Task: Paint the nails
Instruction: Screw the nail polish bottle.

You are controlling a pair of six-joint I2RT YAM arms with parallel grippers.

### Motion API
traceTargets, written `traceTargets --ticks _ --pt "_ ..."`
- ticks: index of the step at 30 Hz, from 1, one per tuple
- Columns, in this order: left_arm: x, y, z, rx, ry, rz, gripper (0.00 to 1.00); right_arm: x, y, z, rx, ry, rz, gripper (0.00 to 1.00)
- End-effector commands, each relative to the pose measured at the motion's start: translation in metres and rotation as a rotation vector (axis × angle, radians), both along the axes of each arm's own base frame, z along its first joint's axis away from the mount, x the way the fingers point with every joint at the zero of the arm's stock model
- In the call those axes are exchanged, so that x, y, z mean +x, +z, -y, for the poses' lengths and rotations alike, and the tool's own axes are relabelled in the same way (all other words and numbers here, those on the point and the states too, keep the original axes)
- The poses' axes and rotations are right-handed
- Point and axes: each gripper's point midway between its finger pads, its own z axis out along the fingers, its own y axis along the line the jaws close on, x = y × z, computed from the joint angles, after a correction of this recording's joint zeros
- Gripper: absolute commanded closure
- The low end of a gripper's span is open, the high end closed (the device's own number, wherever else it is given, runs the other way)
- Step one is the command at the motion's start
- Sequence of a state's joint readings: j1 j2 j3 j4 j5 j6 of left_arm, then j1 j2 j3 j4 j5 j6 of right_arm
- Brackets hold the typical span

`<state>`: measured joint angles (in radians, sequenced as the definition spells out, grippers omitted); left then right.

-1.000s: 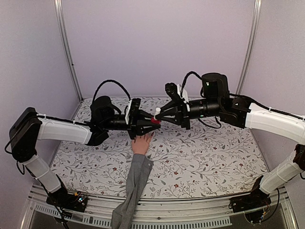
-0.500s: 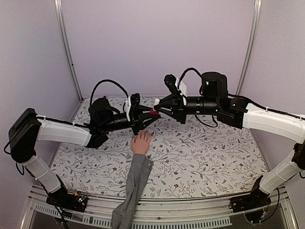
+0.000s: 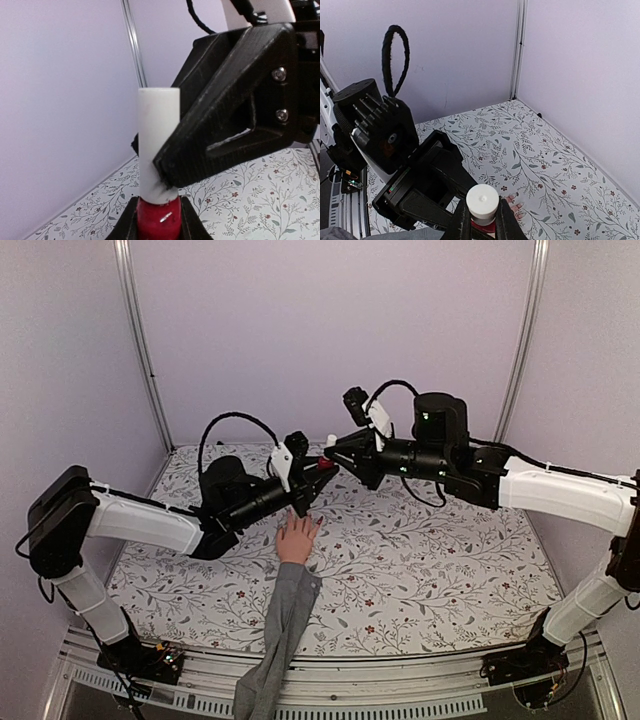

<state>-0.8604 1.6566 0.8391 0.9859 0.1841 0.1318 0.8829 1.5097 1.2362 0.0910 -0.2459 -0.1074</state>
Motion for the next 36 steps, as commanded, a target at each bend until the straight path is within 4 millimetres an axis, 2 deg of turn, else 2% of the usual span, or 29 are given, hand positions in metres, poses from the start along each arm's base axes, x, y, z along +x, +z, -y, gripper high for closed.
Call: traceTargets --ticks 1,8,15,20,22,25,28,32,36 --pt "0.004 0.036 0.007 -0.092 0.122 0.093 1.00 -0.001 -0.018 -0.012 -0.015 -0.038 -0.075 1.00" --pt "0.018 0.030 0.011 -0.083 0.250 0.095 1.00 0.005 -0.019 -0.016 0.031 -0.094 -0.135 1.00" --pt "0.024 0.024 0.013 -0.052 0.307 0.098 1.00 0.015 -0.013 -0.007 0.042 -0.167 -0.125 1.00" --pt "0.015 0.026 0.013 -0.038 0.281 0.137 1.00 0.011 -0.010 -0.007 0.054 -0.145 -0.136 1.00" --pt "0.004 0.027 0.013 -0.029 0.218 0.164 1.00 0.007 -0.010 -0.004 0.060 -0.117 -0.138 0.93" --pt "-0.012 0.022 0.019 0.010 0.084 0.164 1.00 0.003 -0.002 0.007 0.093 -0.087 -0.117 0.72" --pt "-0.029 0.017 0.019 0.030 -0.051 0.149 1.00 -0.006 0.002 0.015 0.098 -0.040 -0.093 0.58" --pt "-0.051 0.013 0.014 0.039 -0.243 0.116 1.00 -0.031 0.011 0.018 0.086 0.091 -0.013 0.49" --pt "-0.072 0.008 0.015 0.068 -0.406 0.083 1.00 -0.054 0.017 0.019 0.085 0.211 0.038 0.45"
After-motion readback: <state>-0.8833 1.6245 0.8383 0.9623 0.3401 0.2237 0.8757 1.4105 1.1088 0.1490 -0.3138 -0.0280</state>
